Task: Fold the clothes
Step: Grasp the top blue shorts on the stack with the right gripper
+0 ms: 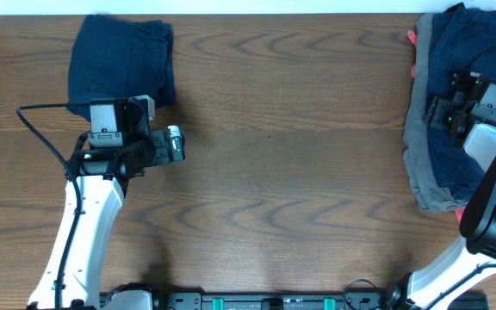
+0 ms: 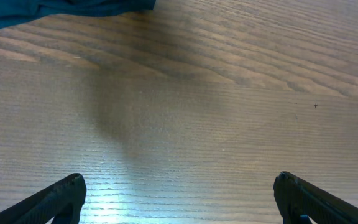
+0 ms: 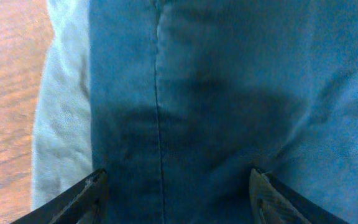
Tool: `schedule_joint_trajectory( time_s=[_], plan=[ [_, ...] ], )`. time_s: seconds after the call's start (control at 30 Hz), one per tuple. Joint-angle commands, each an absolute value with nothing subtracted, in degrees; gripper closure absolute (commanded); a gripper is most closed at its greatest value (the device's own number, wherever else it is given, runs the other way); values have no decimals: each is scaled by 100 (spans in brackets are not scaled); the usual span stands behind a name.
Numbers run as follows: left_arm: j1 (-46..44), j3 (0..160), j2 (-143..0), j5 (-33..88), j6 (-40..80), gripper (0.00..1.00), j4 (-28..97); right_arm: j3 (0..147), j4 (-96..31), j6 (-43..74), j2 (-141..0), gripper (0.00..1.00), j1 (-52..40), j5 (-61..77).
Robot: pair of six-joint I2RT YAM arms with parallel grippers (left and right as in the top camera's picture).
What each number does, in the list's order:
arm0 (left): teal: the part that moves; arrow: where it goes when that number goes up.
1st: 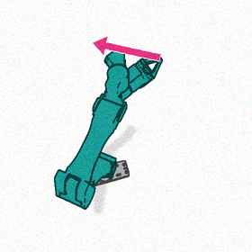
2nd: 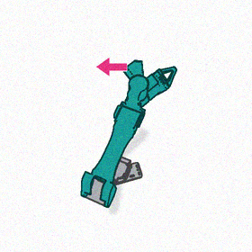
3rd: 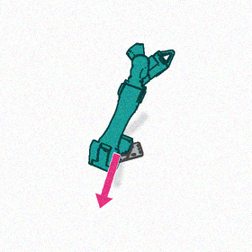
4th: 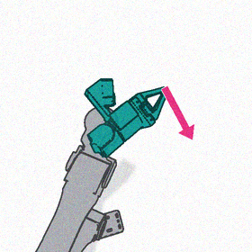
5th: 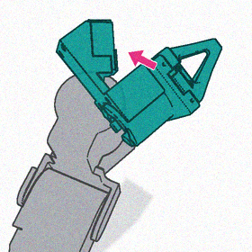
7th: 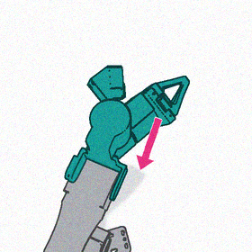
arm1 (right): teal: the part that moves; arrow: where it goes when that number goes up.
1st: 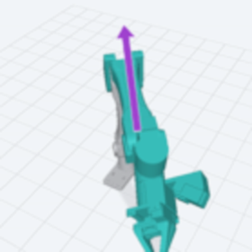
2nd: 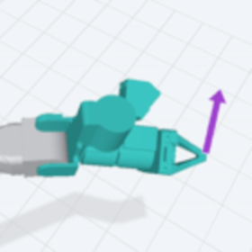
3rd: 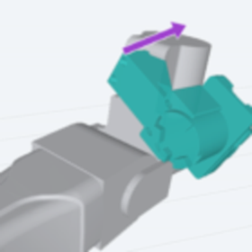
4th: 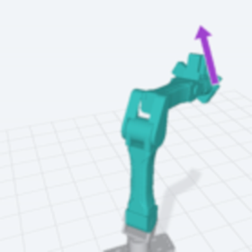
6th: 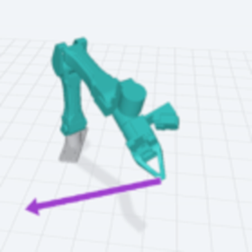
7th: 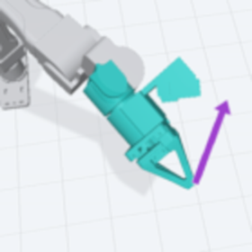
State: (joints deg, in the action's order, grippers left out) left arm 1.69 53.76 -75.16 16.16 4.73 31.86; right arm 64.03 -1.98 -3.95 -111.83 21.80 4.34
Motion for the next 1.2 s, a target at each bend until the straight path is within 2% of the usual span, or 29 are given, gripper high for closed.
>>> schedule_joint_trajectory(
  time_s=[0.0, 0.67, 0.9, 1.1, 1.17],
  plan=[
    [152, 5483, -7520, 1632, 526, 2, 3183, 6514, -148, -172, -11338, 29, 2128, 510],
    [152, 5483, -7522, 1673, 526, 2, 3291, 6514, 340, 27, -11692, 28, 1653, 303],
    [152, 5483, -7522, 1673, 526, 2, 3295, 6514, 106, 43, -11695, 40, 1658, -462],
    [152, 5483, -7522, 1673, 526, 2, 3293, 6514, 45, 40, -11690, 45, 1686, -690],
    [152, 5483, -7522, 1673, 526, 2, 3293, 6514, 45, 43, -11690, 50, 1693, -690]
  ],
)
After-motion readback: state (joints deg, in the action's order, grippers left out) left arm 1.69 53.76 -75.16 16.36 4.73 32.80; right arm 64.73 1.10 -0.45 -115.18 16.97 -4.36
